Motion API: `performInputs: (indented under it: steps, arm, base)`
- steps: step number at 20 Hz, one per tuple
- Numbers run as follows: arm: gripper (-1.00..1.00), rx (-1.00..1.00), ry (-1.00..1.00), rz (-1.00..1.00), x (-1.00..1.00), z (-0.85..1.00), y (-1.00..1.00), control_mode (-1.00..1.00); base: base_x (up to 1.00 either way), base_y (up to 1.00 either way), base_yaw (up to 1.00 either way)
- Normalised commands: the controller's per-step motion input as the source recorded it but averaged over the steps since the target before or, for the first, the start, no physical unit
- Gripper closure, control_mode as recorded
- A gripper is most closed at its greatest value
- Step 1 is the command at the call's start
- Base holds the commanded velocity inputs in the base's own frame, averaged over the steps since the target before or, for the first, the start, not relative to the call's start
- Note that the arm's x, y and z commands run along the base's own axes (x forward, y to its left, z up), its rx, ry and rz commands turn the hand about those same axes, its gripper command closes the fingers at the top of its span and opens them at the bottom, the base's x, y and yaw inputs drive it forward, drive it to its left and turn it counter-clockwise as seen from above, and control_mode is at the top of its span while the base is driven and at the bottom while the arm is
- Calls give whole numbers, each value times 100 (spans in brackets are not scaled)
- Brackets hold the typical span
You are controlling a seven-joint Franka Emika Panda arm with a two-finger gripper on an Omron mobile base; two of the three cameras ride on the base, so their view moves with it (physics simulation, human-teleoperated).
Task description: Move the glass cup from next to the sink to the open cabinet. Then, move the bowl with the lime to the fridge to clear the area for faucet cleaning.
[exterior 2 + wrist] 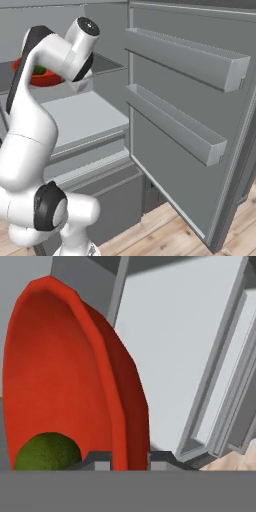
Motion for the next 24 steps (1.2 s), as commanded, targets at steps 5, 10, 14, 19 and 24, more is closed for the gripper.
performInputs:
  steps: [5,10,14,19,24]
  arm:
    - [100,0,0,-2,48,0,42,-100]
    - [100,0,0,-4,64,-9,50,-100]
    - [100,0,10,-3,58,-49,42,-100]
    - [100,0,10,-3,74,-32,44,-100]
    - [100,0,6,-7,89,-24,54,-100]
  base:
    - [0,0,0]
    - [0,0,0]
    - [0,0,0]
    - [0,0,0]
    - [0,0,0]
